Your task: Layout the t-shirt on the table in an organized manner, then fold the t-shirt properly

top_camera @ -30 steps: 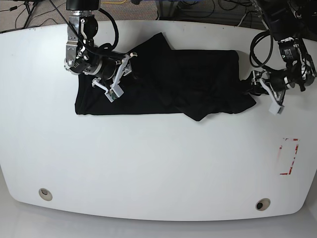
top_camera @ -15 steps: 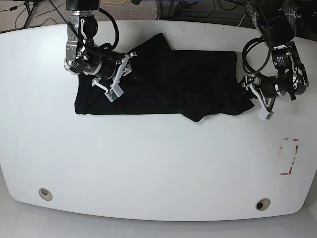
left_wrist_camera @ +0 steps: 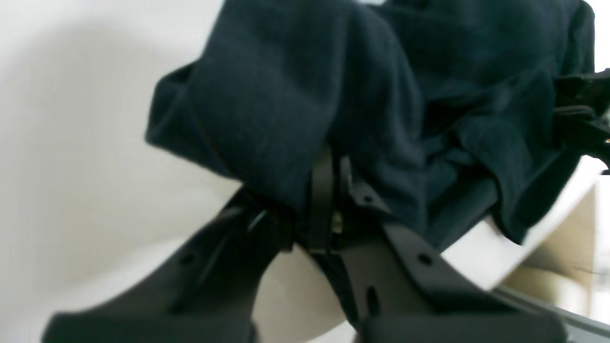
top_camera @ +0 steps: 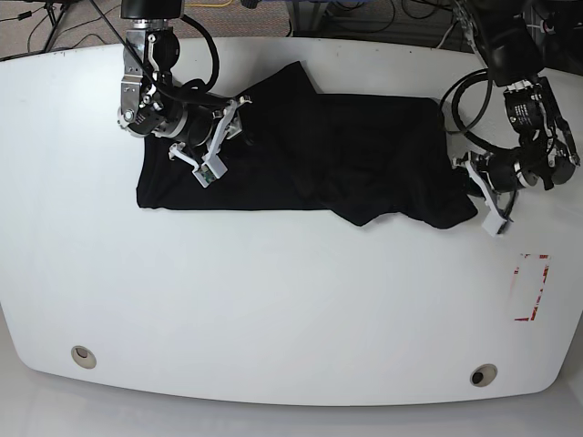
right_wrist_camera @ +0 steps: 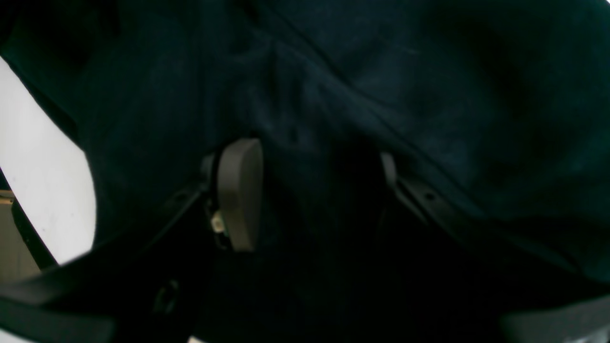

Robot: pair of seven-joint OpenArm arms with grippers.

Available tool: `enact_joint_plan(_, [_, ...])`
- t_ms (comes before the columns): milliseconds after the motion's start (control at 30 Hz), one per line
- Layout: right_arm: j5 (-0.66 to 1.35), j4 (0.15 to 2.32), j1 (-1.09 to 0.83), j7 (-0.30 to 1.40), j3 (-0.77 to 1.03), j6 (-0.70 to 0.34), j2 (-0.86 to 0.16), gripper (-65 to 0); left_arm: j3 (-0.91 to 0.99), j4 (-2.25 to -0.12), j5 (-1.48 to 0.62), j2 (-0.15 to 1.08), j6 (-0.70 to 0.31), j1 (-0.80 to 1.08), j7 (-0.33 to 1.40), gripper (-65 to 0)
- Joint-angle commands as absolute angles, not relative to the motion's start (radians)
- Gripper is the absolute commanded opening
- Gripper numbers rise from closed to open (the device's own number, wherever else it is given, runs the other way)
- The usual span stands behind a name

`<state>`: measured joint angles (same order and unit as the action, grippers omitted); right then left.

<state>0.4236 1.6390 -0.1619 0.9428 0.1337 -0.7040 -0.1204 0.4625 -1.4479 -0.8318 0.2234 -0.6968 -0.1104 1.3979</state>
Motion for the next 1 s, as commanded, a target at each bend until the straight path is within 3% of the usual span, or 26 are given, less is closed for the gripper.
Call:
enact_joint_plan(0, [0.404, 1.643, -0.159, 0.961, 0.137, -0.698, -0.130, -35.2, 0.453, -1.537, -0.852, 0.236, -0.698, -0.111, 1.389, -59.4])
enact_joint_plan(500, [0.401, 1.643, -0.157, 0.961, 0.136, -0.698, -0.130, -35.2, 0.142, -1.790, -0.854, 0.262, -0.698, -0.085, 1.389, -59.0])
enact_joint_plan(967, [0.397, 1.641, -0.156, 0.961, 0.136, -0.698, -0.130, -35.2, -0.140, -1.811, -0.860, 0.260, -0.698, -0.085, 1.389, -58.7])
